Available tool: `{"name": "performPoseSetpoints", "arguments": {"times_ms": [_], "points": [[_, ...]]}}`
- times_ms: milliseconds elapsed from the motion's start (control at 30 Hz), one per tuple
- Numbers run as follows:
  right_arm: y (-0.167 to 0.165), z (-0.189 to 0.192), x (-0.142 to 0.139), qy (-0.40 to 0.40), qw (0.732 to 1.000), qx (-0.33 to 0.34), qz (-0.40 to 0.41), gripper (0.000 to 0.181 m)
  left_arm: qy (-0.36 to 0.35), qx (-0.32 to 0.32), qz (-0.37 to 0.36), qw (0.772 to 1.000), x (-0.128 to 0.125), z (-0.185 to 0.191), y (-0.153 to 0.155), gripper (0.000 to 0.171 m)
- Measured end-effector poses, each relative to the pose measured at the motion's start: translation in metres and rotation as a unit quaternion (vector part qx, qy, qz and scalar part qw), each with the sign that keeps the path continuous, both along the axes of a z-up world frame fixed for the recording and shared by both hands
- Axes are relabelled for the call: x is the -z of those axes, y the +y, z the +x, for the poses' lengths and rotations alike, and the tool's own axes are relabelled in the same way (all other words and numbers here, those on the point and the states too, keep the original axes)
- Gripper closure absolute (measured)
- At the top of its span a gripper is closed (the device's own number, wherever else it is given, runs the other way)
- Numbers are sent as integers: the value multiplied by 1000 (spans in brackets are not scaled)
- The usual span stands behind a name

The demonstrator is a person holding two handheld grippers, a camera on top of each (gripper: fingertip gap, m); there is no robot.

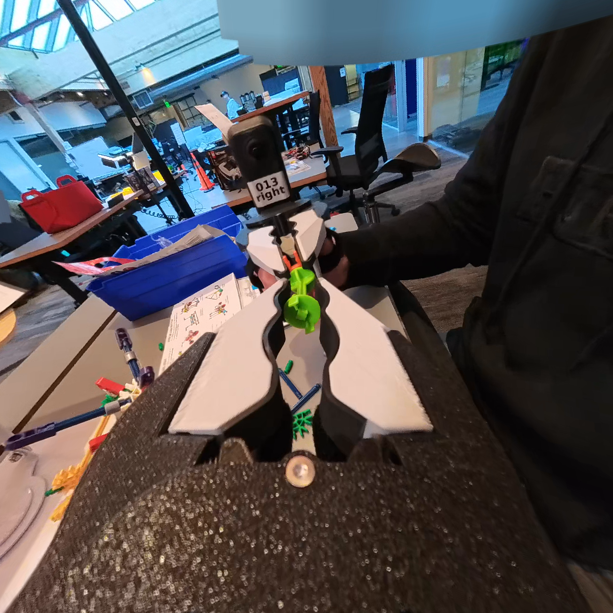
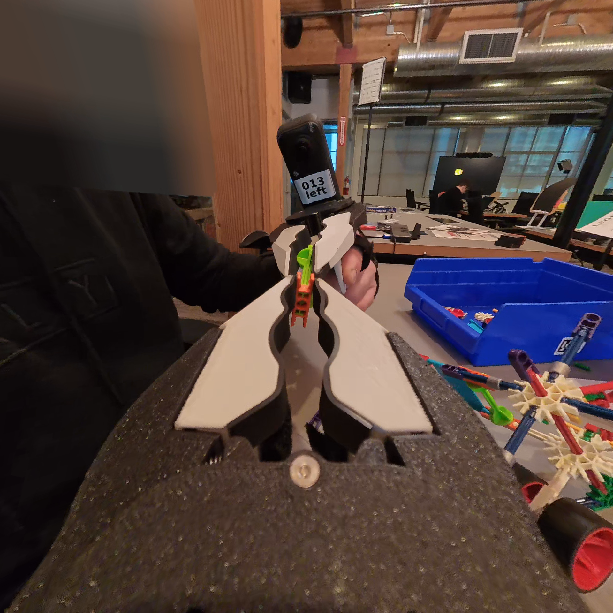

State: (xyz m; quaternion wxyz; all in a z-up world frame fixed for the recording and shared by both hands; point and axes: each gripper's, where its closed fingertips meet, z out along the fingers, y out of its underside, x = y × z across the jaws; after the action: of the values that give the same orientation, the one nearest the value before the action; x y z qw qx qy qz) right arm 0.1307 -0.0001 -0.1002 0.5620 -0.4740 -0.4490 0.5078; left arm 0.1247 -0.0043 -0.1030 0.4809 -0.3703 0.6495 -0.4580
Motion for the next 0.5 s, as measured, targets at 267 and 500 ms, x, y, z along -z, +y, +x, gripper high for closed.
{"name": "performPoseSetpoints", "arguments": {"times_ms": [267, 500], "points": [[4, 6, -3, 18, 1000, 22, 10, 175, -50, -12, -80, 995, -8, 4, 3, 160], [29, 54, -6, 19, 996, 89, 3, 174, -64, -100, -67, 991, -21, -40, 50, 160]]}}
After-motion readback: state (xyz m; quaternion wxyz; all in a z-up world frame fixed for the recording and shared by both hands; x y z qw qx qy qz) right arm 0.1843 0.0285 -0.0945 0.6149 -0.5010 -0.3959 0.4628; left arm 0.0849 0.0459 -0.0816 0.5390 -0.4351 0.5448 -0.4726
